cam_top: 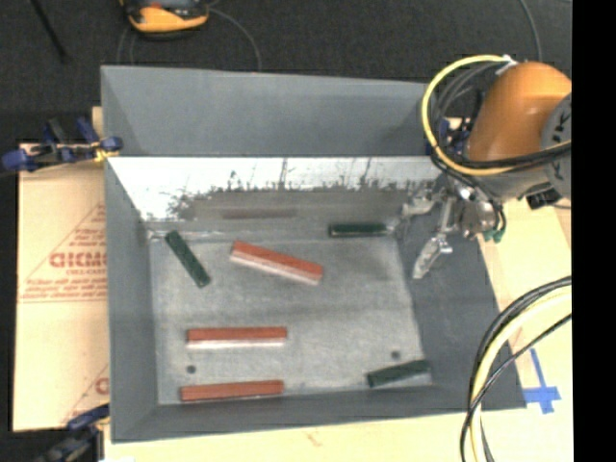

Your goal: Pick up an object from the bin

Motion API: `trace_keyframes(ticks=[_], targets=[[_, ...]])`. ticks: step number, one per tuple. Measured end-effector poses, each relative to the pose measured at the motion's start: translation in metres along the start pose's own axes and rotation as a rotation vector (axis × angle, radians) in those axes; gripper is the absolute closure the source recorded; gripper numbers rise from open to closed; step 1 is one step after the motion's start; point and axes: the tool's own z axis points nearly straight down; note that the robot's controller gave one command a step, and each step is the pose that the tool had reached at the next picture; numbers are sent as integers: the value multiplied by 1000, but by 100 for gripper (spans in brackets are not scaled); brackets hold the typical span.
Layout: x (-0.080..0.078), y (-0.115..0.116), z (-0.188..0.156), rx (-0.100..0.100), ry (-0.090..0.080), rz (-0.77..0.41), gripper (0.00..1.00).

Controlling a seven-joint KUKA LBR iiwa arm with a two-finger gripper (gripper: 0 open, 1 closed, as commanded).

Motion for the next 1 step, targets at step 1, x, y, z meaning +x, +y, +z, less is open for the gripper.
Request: trace_keyframes(ticks=[1], targets=[[-3, 42, 18, -6, 7, 2, 0]])
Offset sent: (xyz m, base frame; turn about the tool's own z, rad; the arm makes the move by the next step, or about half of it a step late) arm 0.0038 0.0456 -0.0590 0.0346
